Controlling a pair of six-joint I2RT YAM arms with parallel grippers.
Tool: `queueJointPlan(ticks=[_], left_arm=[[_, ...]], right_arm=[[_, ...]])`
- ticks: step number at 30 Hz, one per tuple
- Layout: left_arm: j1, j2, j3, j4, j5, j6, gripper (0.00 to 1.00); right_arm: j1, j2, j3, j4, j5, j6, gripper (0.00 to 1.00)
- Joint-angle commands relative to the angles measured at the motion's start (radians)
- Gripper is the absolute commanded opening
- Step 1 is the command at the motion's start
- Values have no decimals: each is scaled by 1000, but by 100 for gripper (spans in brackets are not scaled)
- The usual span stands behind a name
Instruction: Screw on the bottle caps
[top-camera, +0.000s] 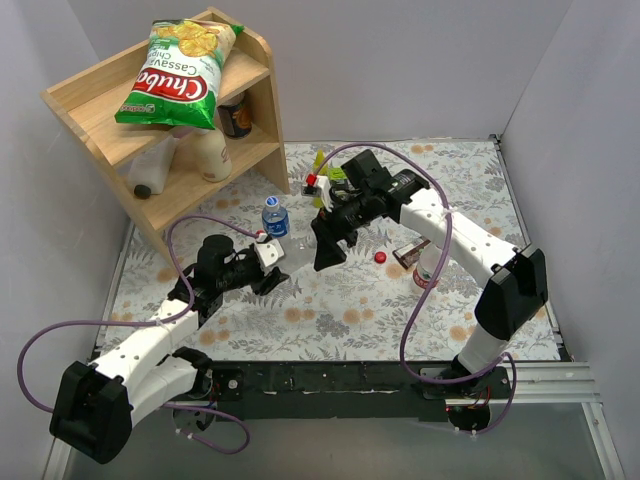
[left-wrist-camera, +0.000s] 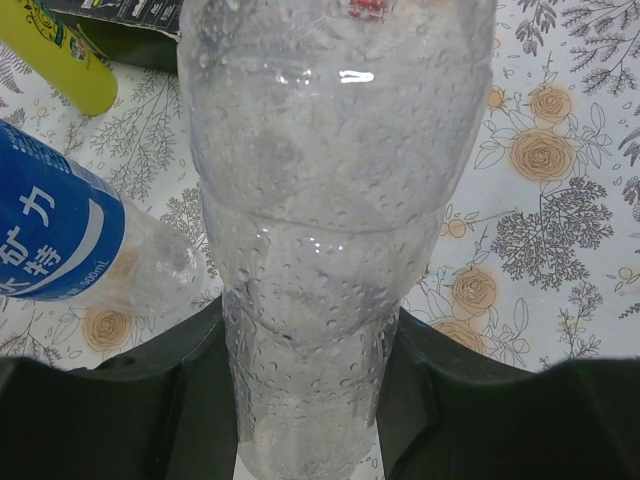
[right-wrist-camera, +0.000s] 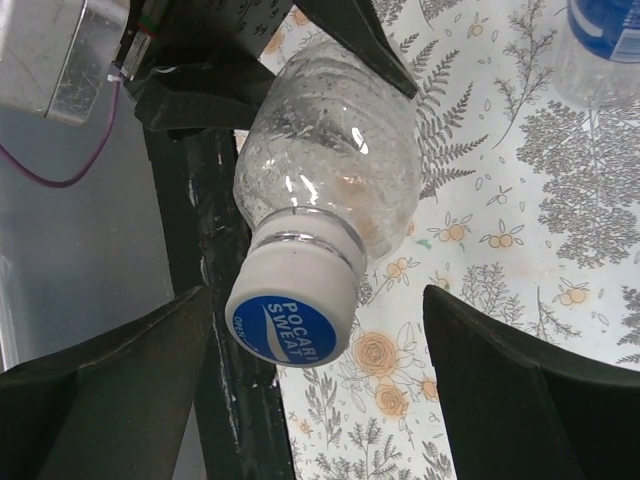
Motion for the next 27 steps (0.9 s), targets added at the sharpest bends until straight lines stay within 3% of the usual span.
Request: queueJointPlan(ticks=[1,5,9,16,21,27], left_arm=[[-1,-1,18,-14,74,20,0],[0,26,47,-143,184,61,0],[0,68,73,-246,313,130,0],[0,173,151,-393,387,276,0],[0,192,178,-424,395,308,0],[0,193,185,-434,404,314,0]], right_arm=[[-5,-8,73,-103,29,-96,92],[-30,-77,47,-183,97,-281,93],[-31,-176,-65,-129,189,-490,94],[42,-244,-70,-186,63,-853,94],[140,-259,-102,-183,130,-943,91],[170,-270,-124,-174,158,-977,74]])
